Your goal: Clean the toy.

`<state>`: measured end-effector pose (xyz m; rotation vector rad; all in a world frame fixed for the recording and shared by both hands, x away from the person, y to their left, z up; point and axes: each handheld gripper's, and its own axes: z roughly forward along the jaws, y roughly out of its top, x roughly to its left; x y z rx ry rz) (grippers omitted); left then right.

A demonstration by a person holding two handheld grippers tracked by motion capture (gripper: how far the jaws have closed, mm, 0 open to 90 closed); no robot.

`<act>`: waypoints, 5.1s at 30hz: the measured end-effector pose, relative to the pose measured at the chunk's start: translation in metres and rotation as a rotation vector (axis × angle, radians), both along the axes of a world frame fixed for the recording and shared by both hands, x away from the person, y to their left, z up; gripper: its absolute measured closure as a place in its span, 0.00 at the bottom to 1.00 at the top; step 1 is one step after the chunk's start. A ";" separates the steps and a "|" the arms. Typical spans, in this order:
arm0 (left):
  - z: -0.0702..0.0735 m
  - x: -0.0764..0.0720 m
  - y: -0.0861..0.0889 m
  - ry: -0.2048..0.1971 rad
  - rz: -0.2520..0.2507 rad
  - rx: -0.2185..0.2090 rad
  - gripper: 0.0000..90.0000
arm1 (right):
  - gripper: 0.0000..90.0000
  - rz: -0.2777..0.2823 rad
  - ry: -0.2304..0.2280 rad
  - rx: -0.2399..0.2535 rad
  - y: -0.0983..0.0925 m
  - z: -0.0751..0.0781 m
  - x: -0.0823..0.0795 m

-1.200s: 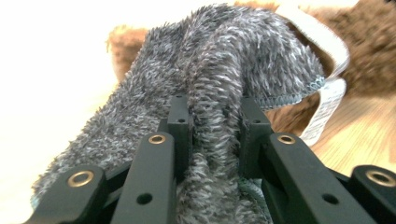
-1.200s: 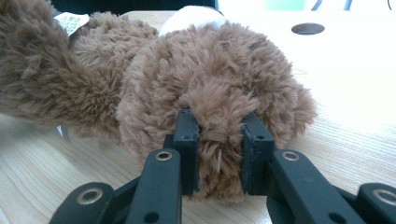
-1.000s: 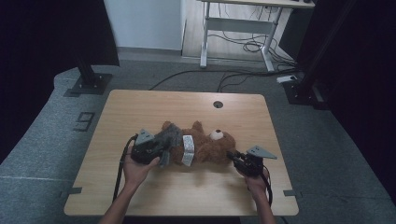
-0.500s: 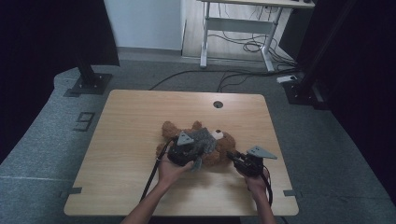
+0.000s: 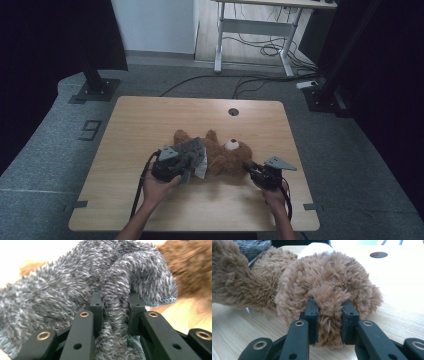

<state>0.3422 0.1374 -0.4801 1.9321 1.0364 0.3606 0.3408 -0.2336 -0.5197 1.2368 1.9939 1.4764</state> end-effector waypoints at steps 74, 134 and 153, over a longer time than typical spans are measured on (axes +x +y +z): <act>-0.012 0.001 -0.151 0.033 -0.291 0.062 0.79 | 0.80 0.001 0.031 0.032 -0.004 -0.003 0.001; 0.012 0.039 -0.019 -0.002 -0.002 0.081 0.79 | 0.78 0.026 0.023 0.030 -0.008 -0.010 -0.001; -0.011 0.034 0.022 0.056 0.073 0.061 0.80 | 0.79 0.036 0.035 0.018 -0.008 -0.013 -0.005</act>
